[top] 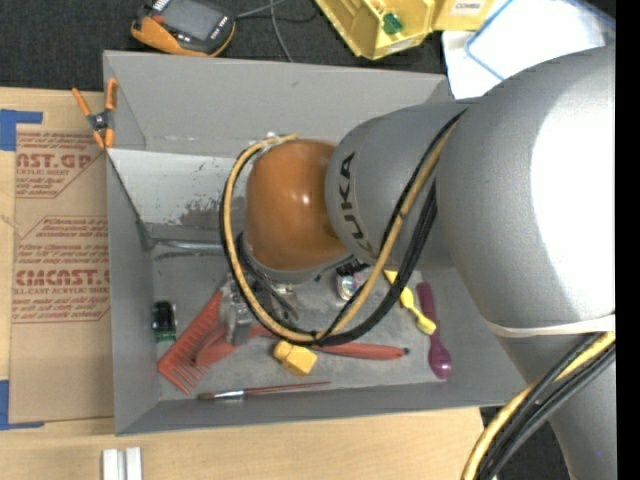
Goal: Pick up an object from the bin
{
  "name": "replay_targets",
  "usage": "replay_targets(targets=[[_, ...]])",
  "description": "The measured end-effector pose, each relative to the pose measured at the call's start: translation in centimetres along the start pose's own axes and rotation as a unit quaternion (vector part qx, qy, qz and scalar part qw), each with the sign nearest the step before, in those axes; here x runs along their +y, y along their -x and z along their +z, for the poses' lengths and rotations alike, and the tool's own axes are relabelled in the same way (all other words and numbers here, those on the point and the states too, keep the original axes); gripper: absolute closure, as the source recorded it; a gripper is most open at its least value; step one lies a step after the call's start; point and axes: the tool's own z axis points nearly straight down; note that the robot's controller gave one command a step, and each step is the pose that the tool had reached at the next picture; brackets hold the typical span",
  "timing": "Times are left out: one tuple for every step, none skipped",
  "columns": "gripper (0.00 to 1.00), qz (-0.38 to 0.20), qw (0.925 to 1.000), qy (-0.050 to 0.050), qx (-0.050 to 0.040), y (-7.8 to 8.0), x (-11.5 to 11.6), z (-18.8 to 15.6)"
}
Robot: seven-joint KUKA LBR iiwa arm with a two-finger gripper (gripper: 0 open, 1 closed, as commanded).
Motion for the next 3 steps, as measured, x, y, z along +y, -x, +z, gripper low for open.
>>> replay_targets(targets=[[1.00, -0.065, 0.9979, 0.000, -0.0010, 0.2, 1.0, 1.4], [1.00, -0.212, 0.9772, 0.000, -0.0027, 4.5, 5.8, -2.1], [1.00, -0.163, 0.9866, 0.001, 0.0013, -1.4, -4.8, -9.3]])
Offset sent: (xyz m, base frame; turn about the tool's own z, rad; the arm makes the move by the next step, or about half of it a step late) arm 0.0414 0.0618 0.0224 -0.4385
